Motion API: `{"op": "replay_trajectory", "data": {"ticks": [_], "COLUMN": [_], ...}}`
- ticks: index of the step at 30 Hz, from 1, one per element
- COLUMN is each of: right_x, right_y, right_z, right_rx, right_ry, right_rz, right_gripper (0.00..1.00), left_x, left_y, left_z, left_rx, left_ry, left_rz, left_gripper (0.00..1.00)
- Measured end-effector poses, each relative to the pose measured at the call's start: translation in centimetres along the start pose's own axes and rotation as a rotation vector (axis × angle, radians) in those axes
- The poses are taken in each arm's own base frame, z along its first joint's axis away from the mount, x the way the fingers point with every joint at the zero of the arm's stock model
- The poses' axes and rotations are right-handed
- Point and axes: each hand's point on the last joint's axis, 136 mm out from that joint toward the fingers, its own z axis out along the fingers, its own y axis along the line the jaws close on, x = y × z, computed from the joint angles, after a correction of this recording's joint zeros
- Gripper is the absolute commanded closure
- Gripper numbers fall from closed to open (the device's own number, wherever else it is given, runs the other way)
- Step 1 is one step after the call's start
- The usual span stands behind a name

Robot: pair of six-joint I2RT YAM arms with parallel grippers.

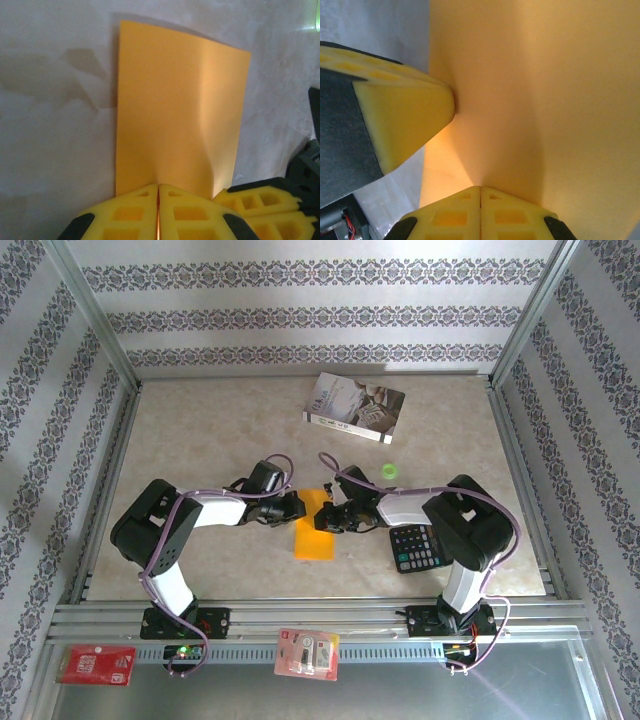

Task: Fold a paper plane with a square sheet of paper (pick it up from the middle)
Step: Fold the triangle a second time at the center of the table.

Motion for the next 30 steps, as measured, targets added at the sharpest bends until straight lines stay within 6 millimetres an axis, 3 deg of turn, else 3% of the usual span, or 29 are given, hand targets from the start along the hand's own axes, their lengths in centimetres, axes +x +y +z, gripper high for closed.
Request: {"op": "replay_trajectory", "data": {"ticks": [3, 7, 11, 18, 24, 30], "right_x": [-1.1, -2.5, -2.9, 0.6, 3.5, 4.7], "right_y": [0.0, 0.1, 0.7, 1.9, 1.1, 0.1], "right_z": [0.1, -0.1, -1.0, -4.1, -3.6, -3.0], "right_rx": [0.001, 0.013, 0.011, 0.028, 0.099, 0.149], "right_ry": [0.005, 0.001, -0.007, -0.032, -0.016, -0.014], "right_rz": [-0.028, -0.077, -0.109, -0.104, -0.057, -0.009], "right_gripper": [0.91, 0.87, 0.81, 0.71, 0.69, 0.68], "left_x": [-0.8, -1.5, -1.8, -0.8, -0.1, 0.7], "left_y": [0.3, 0.0, -0.6, -1.6, -0.9, 0.3], "left_z": [-0.1, -0.2, -0.4, -2.0, -1.6, -0.4], "left_rx": [-0.015, -0.015, 0.002, 0.051, 0.032, 0.01], "left_ry": [-0.029, -0.045, -0.056, -0.05, -0.018, 0.024], "left_rz": [0.008, 0.016, 0.008, 0.0, 0.006, -0.001], "left_gripper": [0.91, 0.82, 0.77, 0.87, 0.94, 0.96]}}
